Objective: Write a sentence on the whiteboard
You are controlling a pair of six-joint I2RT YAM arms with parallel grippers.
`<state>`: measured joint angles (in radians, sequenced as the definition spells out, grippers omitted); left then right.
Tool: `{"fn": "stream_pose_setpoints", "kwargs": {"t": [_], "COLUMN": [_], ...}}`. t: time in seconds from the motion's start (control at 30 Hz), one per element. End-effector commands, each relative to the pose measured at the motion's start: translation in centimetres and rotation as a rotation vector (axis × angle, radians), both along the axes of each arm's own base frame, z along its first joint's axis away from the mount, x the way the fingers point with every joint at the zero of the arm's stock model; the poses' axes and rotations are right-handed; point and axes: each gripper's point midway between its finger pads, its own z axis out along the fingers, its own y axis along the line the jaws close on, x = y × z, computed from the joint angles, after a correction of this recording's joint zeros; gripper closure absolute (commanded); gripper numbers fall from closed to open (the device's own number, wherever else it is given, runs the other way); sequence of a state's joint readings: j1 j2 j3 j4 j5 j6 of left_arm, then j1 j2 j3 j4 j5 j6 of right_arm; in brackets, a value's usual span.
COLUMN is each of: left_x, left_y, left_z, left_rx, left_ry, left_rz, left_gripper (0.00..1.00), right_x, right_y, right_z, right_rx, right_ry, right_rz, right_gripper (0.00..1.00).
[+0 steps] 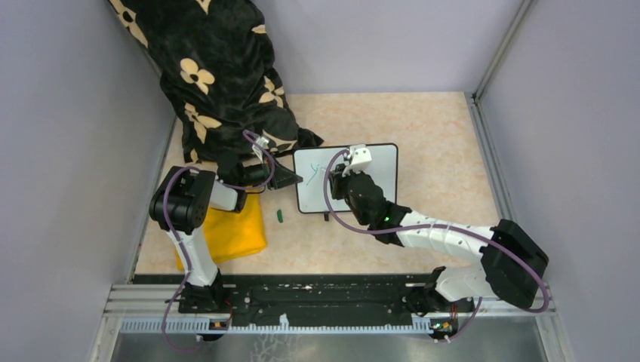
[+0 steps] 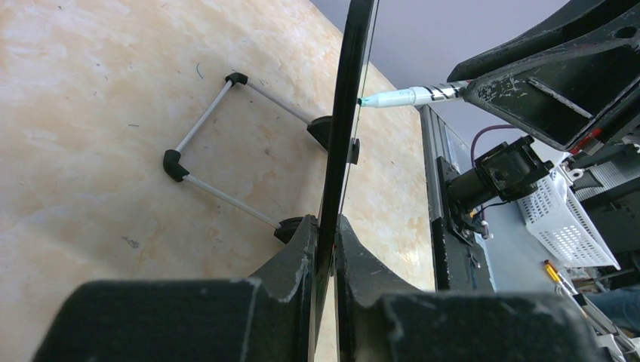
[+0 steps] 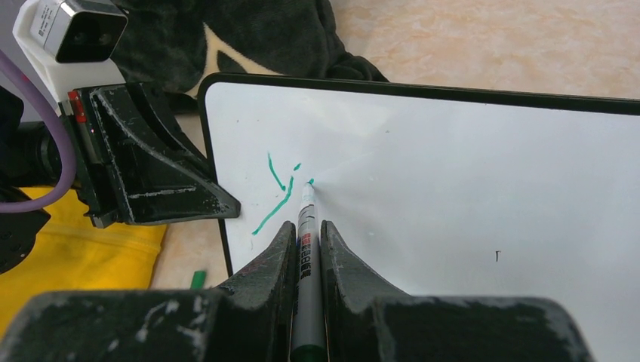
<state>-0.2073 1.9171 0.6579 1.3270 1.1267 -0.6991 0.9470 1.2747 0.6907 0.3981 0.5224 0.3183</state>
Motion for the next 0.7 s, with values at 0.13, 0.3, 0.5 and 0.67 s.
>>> {"fn": "stream_pose_setpoints", "kwargs": {"t": [0.13,0.3,0.5,0.67], "left_x": [-0.3,-0.3,-0.3,-0.3], "left_y": [-0.3,-0.3,-0.3,-0.3], "left_z": [-0.5,-0.5,-0.5,-0.5], "left_rx": [0.013,0.013,0.013,0.014], "left_ry": [0.020,0.020,0.020,0.020], "left_rz": [-0.022,-0.022,-0.022,-0.023], "left_gripper": [0.89,0.90,0.90,0.91], "right_x": [0.3,0.1,-0.1,-0.2], "right_y": [0.3,-0.4,-1.2,-1.7], "right_z": [1.6,1.0,0.8,0.7], "right_rx": [0.042,0.027,0.019,0.015], "right_ry": [-0.017,-0.006,-0.006,-0.006], "right_rz": [-0.022,-0.035,-0.053,-0.065], "right_gripper": [1.00,1.00,1.00,1.00]}}
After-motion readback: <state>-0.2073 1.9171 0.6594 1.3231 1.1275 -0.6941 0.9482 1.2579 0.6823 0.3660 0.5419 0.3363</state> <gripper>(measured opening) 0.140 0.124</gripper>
